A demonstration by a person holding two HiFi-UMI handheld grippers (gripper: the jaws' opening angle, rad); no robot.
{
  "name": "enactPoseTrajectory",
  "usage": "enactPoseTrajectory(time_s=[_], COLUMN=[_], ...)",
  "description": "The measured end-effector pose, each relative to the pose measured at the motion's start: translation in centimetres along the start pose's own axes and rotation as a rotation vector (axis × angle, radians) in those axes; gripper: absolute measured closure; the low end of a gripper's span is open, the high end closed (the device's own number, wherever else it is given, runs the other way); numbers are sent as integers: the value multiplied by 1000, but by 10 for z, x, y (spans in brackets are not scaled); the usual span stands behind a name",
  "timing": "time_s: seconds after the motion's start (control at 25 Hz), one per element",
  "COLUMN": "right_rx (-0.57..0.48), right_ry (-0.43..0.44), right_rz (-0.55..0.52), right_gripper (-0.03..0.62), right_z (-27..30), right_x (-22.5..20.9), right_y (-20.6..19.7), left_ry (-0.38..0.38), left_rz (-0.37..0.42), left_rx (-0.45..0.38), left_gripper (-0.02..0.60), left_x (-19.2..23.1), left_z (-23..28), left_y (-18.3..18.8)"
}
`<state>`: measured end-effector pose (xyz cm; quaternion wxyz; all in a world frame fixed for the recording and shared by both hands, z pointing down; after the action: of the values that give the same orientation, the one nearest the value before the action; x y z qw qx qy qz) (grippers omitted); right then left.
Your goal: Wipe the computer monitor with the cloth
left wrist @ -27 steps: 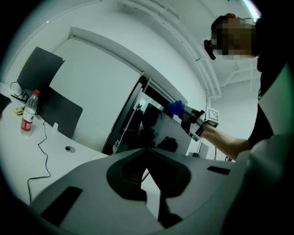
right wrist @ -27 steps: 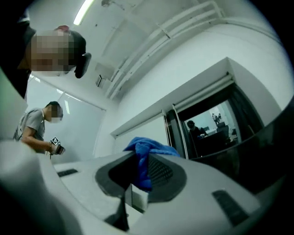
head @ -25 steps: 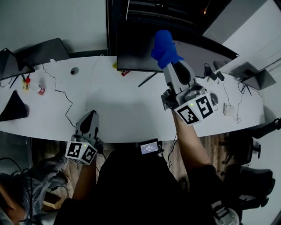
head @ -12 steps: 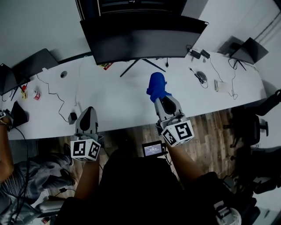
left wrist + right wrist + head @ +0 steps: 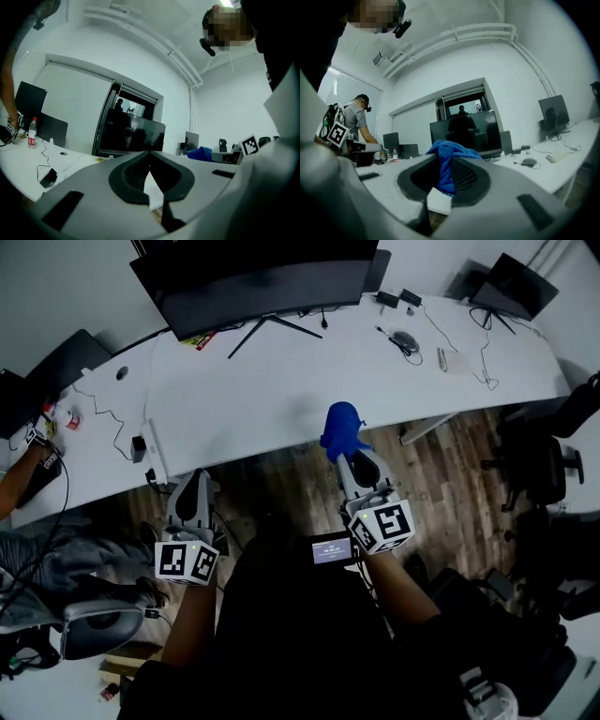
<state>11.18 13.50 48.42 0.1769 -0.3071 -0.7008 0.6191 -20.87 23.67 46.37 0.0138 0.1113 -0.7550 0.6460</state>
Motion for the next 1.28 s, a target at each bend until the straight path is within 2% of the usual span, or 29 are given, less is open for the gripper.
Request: enactPoseTrajectory(time_s=[0.24,0.4,0.6,0.84,1.08,1.28], right_rx=[28,36,65,66,79,94], right_ry=[-21,-81,-144,-196,-193,-227], right_rz=[4,-4,-21,-33,-59,-73], right_gripper=[536,536,536,536,536,536], right_z=[-52,-87,-129,-167,-226,-274], right_x=[12,19,38,108,186,229], right_y=[-6,-7,-10,-8,-3,0], left_ry=[-58,-134,-192,-265,-290,-321], left_rz=[-6,2,-35,-77,-117,-121], left_rx=[42,82,92,82,80,114], left_gripper=[588,588,588,588,588,588], left_x=[-31,-43,-56,-48,-45,-41], left_z=[-26,-39,-61,-118,-201,-260], left_y=[8,-3,-5,1,4,6])
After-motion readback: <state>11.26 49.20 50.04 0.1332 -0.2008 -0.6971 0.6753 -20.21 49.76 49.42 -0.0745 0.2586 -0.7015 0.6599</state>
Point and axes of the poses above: the fingertips, and each gripper's own axes: z forward along the fingers, x to its left, y out of its top, the point moved 9 cm from there along -z, backward along the fingers, and after that the axes turned 10 degrees about -x, right-handed, at the moved point
